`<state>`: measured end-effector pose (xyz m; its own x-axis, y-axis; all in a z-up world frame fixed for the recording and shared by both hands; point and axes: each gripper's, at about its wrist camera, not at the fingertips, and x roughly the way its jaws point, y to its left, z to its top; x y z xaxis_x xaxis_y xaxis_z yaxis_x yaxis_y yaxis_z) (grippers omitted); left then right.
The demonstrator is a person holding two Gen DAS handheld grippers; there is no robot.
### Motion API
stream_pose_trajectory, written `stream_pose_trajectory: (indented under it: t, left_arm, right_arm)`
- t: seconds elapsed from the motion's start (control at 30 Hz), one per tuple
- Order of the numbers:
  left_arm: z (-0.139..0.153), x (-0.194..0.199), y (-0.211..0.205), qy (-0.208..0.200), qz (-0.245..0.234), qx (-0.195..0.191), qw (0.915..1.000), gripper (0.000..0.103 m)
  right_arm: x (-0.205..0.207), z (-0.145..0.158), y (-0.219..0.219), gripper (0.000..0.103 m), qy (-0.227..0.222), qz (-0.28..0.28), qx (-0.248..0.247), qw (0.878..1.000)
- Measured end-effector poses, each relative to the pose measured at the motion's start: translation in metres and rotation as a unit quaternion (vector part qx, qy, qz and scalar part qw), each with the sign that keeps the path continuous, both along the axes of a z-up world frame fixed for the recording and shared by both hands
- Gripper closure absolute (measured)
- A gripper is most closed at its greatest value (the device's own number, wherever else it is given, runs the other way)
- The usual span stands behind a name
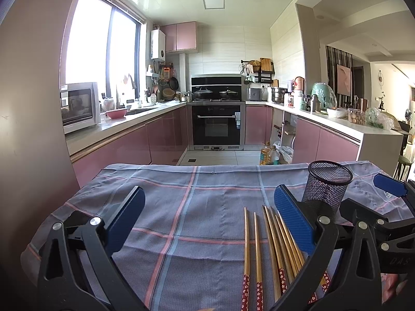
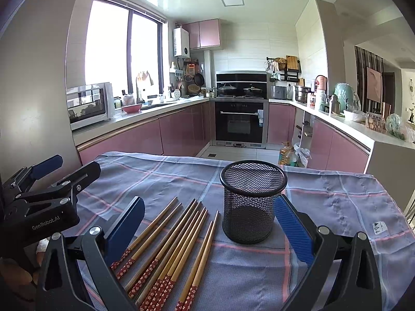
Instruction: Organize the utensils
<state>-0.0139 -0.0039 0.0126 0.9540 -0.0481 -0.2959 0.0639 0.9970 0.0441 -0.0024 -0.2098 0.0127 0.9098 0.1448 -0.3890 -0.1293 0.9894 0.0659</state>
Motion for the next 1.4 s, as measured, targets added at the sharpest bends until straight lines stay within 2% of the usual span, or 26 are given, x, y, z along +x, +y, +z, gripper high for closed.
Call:
stream_pose_trajectory:
  t: [1.4]
  left_arm:
    - [0.0006, -0.0006, -0.0021, -0.006, -0.005, -0.007, 0.9999, 0.005]
  right_arm:
    - [0.0031, 0.0011, 0.0025, 0.006, -0.005, 0.002, -0.001, 1.000]
